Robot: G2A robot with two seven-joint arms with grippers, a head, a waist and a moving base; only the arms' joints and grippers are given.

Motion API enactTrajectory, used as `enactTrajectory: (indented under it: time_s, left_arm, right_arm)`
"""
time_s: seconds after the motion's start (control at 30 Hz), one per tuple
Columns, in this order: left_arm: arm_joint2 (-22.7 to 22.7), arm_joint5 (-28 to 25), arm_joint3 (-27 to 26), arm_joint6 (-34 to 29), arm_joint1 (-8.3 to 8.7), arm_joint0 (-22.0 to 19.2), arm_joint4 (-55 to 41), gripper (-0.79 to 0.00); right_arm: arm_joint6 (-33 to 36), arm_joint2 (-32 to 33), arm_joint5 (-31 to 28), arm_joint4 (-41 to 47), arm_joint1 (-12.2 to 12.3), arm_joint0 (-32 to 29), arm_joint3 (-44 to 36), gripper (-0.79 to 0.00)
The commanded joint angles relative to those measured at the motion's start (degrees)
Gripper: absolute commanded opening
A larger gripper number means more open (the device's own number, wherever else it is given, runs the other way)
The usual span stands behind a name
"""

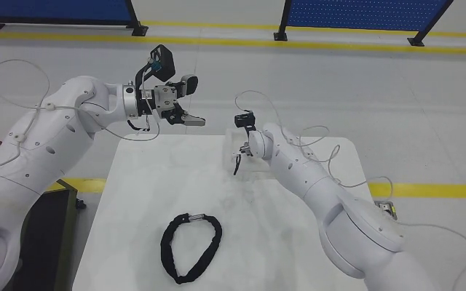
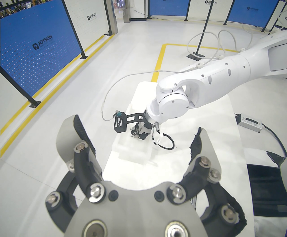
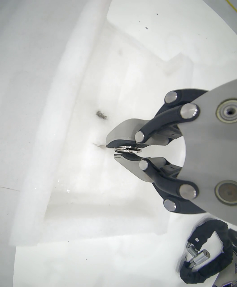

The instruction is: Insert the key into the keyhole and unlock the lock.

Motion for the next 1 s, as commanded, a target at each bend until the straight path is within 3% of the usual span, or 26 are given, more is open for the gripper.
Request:
enactTrajectory:
  time_s: [0.0,0.27,0.57,0.8,0.97]
  left_arm:
    - [0.0,0.0,0.0,0.0,0.0,0.0,0.0,0.0]
    - [0.0,0.0,0.0,0.0,0.0,0.0,0.0,0.0]
    - [0.0,0.0,0.0,0.0,0.0,0.0,0.0,0.0]
    - [0.0,0.0,0.0,0.0,0.0,0.0,0.0,0.0]
    - [0.0,0.0,0.0,0.0,0.0,0.0,0.0,0.0]
  right_arm:
    - [-0.1,0.7,0.5,-1.2,0.9,-0.4,-1.5,-0.785]
    - [2.2,5.2,4.0,-7.8,6.3,-5.3,-16.1,-0.785]
    - [10.0,16.2,1.0,-11.2,13.2,-14.6,-35.0,-0.785]
    - [15.1,20.4,0.8,-14.9,15.4,-18.9,-41.3,-0.785]
    - [15.3,20.7,1.0,-15.1,15.5,-19.1,-41.4,-0.785]
